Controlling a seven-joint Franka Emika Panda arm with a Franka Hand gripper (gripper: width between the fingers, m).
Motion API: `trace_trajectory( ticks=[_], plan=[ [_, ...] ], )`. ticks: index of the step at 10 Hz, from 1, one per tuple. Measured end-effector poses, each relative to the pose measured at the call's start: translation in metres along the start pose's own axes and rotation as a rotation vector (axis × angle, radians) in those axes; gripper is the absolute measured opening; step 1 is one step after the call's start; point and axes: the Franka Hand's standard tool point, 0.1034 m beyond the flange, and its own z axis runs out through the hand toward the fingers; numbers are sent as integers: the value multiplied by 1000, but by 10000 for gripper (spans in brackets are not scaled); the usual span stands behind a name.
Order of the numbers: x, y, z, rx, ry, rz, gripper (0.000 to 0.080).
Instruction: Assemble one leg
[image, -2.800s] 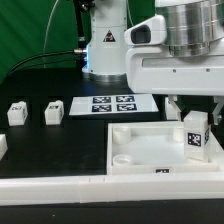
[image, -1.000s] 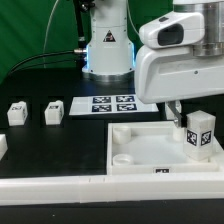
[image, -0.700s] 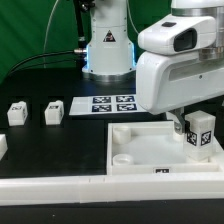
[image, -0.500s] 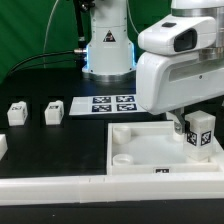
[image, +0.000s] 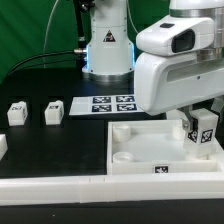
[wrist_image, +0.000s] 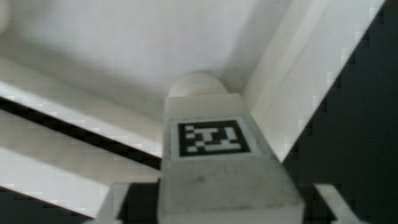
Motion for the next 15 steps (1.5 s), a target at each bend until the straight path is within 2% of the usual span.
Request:
trace_trajectory(
  ticks=[3,4,7,9,11,15],
  plan=[
    [0,1,0,0,0,78,297],
    [0,2,0,3,3,182,297],
    [-2,7,2,34,34,555,296],
    [-3,8,3,41,41,787,296],
    [-4,9,3,60,35,1057,297],
    [-3,3,4,129,-1,1517,297]
  ],
)
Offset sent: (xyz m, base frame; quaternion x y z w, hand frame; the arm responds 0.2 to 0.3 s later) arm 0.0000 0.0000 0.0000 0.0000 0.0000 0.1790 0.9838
